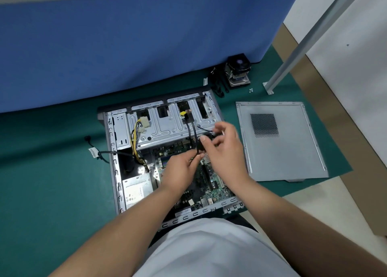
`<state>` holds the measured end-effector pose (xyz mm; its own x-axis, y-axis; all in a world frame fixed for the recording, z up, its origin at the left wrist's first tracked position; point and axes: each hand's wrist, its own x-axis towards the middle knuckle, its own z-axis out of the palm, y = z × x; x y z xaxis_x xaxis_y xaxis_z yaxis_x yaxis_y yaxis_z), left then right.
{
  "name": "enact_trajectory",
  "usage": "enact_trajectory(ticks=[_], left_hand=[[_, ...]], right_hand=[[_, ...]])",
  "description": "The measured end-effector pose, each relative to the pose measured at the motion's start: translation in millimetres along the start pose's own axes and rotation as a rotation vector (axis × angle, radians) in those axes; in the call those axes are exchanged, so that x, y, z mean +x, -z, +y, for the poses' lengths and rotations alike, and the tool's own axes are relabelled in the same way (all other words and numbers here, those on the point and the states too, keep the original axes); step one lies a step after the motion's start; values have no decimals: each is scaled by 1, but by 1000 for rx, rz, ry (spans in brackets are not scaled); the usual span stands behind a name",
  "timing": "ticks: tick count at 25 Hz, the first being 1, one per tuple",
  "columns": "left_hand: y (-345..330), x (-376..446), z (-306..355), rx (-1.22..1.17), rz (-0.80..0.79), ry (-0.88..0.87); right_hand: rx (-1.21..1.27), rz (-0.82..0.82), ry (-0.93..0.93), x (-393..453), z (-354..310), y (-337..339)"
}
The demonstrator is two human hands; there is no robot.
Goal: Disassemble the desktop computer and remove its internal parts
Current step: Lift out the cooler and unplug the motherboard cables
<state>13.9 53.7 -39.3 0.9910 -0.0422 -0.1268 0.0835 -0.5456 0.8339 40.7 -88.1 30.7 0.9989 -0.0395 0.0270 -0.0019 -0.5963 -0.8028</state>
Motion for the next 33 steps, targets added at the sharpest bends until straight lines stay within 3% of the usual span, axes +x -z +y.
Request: enact_trajectory(ticks=[3, 7, 13, 21, 27, 30, 33], left_hand=[[-4, 12, 8, 210, -32, -73], [-10, 27, 24, 312, -46, -119], [-26, 37, 33, 133, -36, -55], [-26, 40, 28, 78, -65, -10], [-28, 46, 33, 26, -106, 29], [-27, 48, 35, 102, -67, -54], [-25, 51, 36, 288, 76, -201]], right_hand=[[38, -93, -61, -1, 7, 1], [0, -62, -107, 12, 14, 10], [-44, -13, -189, 48, 19, 23], [-149, -120, -205, 84, 19, 18], [-382, -188, -197, 131, 10, 9], [-470, -232, -215, 157, 1, 2], [-561, -246, -231, 174, -6, -4]])
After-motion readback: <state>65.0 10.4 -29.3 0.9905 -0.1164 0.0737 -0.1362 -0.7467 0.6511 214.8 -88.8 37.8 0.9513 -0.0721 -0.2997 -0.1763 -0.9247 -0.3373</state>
